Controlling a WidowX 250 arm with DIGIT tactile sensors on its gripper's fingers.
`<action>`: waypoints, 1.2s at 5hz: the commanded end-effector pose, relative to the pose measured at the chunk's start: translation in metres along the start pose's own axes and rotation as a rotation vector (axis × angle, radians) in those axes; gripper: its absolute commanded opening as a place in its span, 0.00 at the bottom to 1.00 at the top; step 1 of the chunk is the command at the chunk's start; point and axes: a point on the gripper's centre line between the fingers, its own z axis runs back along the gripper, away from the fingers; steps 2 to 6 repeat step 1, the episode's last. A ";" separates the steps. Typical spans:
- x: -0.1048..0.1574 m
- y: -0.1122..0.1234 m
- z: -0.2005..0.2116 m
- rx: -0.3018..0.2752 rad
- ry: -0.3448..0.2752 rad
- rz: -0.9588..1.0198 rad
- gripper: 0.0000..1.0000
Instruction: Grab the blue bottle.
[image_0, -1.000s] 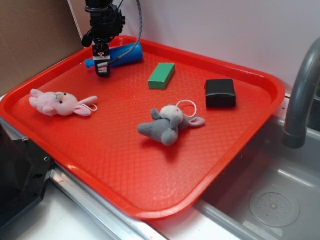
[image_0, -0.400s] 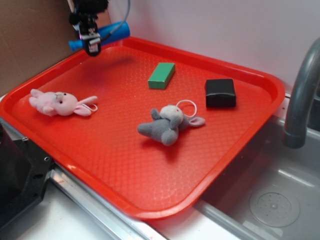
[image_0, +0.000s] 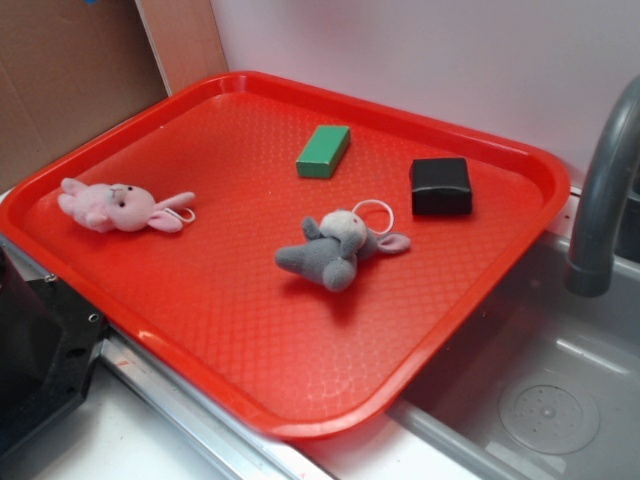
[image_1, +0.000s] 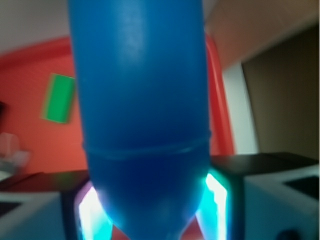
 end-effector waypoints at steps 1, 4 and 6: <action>-0.012 -0.032 0.112 -0.001 -0.089 -0.014 0.00; -0.012 -0.032 0.112 -0.001 -0.089 -0.014 0.00; -0.012 -0.032 0.112 -0.001 -0.089 -0.014 0.00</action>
